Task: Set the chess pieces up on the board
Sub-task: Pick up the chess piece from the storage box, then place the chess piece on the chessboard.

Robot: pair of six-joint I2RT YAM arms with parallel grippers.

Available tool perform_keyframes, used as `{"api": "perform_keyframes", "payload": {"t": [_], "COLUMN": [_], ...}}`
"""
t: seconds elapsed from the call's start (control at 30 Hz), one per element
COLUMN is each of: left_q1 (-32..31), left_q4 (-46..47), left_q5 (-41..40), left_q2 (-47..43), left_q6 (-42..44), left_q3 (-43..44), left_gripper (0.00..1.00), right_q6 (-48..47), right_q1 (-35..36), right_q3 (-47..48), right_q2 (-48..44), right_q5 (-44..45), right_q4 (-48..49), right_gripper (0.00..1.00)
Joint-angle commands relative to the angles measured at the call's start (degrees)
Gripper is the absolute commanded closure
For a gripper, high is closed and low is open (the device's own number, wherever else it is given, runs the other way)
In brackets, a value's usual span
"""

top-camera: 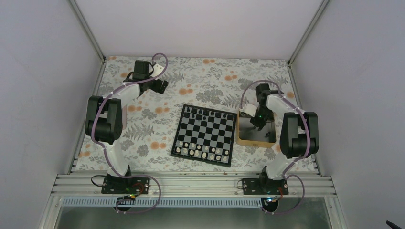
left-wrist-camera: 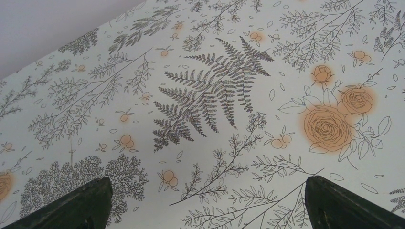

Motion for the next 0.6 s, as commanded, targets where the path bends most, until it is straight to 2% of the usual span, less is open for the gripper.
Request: {"api": "perform_keyframes", "payload": {"t": [0.0,0.1,0.3,0.57], "left_q1": [0.0,-0.1,0.0,-0.1], "left_q4": [0.6,0.7,0.7,0.7], "left_q5": [0.5,0.6,0.8,0.5], "left_q2": [-0.2,-0.2,-0.3,-0.7], "left_q6": [-0.2,-0.1,-0.1,0.0], "left_q3": [1.0,0.7,0.7,0.6], "left_gripper": [0.0,0.0,0.0,0.0], "right_q6": [0.5,0.8,1.9,2.0], "right_q1": [1.0,3.3,12.4,24.5], "right_q3": [4.9,9.3,21.3,32.3], "right_q2": [-2.7,-3.9,-2.2,7.0], "right_q5": [1.3,1.9,2.8,-1.0], "right_q4": [-3.0,-6.0,-11.6,-13.3], "right_gripper": [0.96,0.96,0.96,0.94]}}
